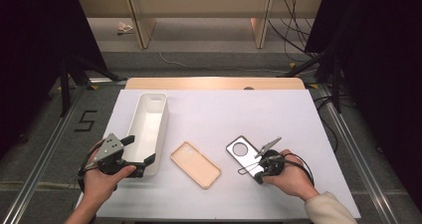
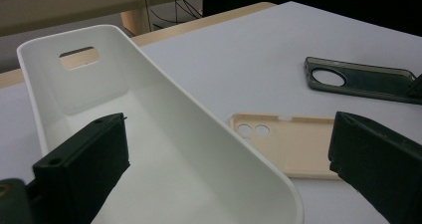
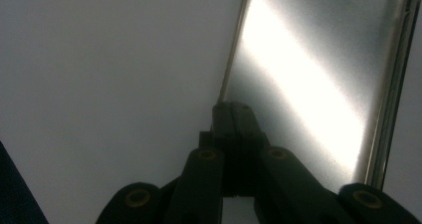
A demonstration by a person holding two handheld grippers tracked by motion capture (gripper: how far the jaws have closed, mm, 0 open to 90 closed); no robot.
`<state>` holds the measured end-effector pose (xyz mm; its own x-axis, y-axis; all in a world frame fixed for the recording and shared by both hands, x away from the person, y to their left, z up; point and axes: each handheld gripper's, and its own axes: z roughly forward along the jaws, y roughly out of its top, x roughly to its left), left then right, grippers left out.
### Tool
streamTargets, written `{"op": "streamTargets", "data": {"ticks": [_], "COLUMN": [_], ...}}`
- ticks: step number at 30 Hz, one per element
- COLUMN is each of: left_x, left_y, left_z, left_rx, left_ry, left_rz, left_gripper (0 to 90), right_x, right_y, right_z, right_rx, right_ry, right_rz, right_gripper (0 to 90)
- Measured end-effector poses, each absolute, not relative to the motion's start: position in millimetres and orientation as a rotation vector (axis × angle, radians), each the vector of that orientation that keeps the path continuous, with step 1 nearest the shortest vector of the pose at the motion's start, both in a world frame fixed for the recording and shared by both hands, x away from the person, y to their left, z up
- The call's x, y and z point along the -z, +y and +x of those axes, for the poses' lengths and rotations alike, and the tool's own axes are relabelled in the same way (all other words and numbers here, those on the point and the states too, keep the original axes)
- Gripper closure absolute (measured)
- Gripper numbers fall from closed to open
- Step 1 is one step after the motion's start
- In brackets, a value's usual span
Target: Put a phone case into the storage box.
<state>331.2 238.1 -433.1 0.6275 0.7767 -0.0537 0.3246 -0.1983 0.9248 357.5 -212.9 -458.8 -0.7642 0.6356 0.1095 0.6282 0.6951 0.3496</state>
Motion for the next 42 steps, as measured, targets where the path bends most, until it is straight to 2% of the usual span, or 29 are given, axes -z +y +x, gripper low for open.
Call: {"op": "streamTargets", "data": {"ticks": [15, 42], "left_x": [433, 433], "left_y": [238, 237], "left_z": [332, 331], "left_rx": [-0.528, -0.529], "left_ry": [0.889, 0.888], "left_rz": [1.787, 1.787], "left_gripper": [1.8, 1.9], "right_x": [461, 464], "right_y": [-187, -171], "right_z": [359, 361], "right_rx": [-0.631, -0.686], "right_ry": [2.896, 2.873], "right_rz": [1.047, 1.053], "right_gripper": [90.0, 90.0]}}
